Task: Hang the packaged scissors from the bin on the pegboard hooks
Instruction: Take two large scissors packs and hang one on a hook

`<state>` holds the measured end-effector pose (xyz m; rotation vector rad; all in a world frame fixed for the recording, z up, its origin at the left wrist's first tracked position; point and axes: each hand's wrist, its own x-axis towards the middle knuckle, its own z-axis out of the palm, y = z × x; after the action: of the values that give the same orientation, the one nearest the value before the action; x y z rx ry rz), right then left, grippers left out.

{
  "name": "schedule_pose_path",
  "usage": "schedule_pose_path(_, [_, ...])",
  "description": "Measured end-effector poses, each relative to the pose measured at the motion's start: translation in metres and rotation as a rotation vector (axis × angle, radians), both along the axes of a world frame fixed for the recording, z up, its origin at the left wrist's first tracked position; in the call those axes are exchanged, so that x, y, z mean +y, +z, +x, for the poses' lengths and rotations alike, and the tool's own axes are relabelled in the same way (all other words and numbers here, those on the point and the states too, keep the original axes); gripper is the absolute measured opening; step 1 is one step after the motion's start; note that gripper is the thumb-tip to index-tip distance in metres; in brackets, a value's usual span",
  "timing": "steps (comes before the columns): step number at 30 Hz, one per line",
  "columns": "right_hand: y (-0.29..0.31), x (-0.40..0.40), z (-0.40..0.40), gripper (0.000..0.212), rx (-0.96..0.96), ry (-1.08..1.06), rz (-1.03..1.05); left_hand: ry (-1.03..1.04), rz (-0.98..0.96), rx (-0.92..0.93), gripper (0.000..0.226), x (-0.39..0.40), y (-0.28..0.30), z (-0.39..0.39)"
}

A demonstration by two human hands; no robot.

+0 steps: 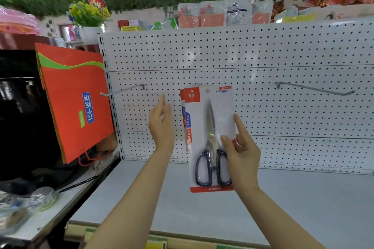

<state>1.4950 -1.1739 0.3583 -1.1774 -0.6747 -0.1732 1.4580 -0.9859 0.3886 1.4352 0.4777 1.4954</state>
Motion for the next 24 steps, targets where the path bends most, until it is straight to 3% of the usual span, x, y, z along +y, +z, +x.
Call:
schedule_pose_path(3, [-0.005, 0.008, -0.007, 0.06, 0.002, 0.036, 0.003, -0.157, 0.195, -0.016, 0.035, -0.019, 0.039, -0.027])
schedule_pose_path(5, [-0.006, 0.014, -0.01, 0.06, 0.013, 0.05, 0.013, -0.19, 0.364, 0.122, 0.038, -0.031, 0.054, -0.036])
schedule_pose_path(8, [-0.008, 0.024, -0.012, 0.06, 0.039, 0.053, 0.028, -0.08, 0.532, 0.342, 0.048, -0.034, 0.058, -0.032])
schedule_pose_path(11, [-0.01, 0.031, -0.008, 0.061, 0.057, 0.039, 0.041, 0.015, 0.596, 0.46, 0.052, -0.029, 0.056, -0.027])
schedule_pose_path(24, [-0.031, 0.079, 0.038, 0.06, 0.075, -0.049, -0.108, 0.057, 0.691, 0.554, 0.055, 0.007, 0.043, 0.016])
